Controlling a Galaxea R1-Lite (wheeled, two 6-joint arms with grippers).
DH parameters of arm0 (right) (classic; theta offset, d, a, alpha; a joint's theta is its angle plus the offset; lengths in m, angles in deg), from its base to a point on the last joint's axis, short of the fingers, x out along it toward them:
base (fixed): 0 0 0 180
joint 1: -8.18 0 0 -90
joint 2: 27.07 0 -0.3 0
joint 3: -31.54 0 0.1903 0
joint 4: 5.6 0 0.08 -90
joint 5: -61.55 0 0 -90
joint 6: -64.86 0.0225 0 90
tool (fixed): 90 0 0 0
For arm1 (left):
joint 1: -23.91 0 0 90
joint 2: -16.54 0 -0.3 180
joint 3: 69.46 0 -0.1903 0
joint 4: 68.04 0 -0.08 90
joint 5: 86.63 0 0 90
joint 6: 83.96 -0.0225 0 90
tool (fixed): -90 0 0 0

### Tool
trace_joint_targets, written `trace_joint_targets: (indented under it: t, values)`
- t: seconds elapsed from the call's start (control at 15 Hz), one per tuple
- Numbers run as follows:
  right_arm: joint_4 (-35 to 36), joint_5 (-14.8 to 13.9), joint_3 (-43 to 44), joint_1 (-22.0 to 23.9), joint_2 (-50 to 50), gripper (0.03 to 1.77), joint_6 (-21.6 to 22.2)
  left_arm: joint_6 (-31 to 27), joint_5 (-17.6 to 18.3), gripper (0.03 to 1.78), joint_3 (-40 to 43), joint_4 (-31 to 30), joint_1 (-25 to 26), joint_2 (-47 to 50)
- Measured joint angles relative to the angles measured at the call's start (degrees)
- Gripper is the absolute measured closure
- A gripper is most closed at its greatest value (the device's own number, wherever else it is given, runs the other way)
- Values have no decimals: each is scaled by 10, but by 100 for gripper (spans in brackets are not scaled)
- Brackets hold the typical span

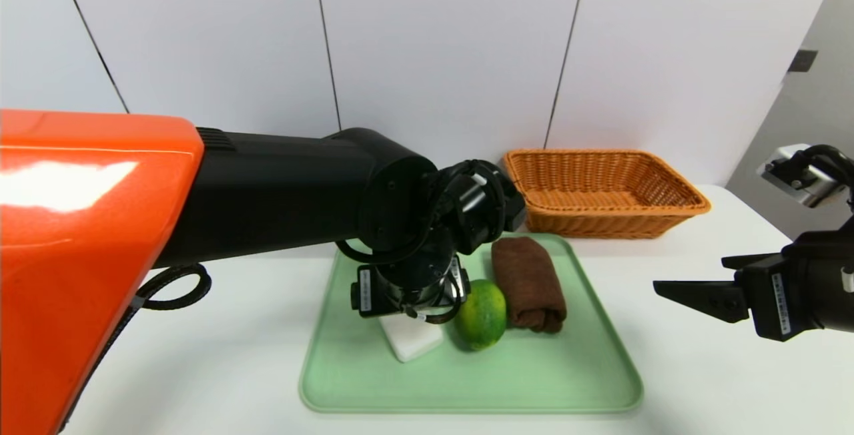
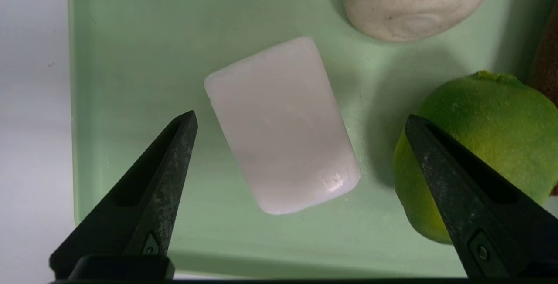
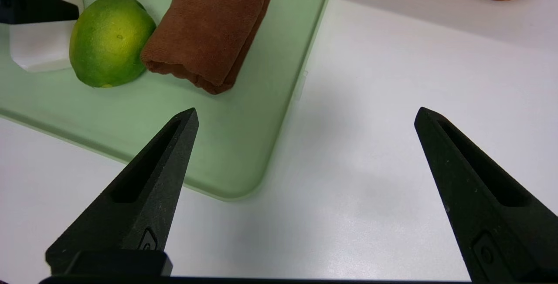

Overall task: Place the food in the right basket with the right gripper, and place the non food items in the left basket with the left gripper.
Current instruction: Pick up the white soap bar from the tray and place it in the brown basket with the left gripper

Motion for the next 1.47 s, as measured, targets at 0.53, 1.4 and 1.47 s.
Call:
trace_joint_targets:
  t: [0.53,1.4,1.47]
  values:
    - [0,1,-7,8,2,9,0,7,4,12,-1,1,20,-29]
    - [0,1,-7,10,2,9,-1,21,40,12,-2,16,27,-39]
    - [0,1,-7,10,2,9,-1,21,41,12,-1,16,28,-40]
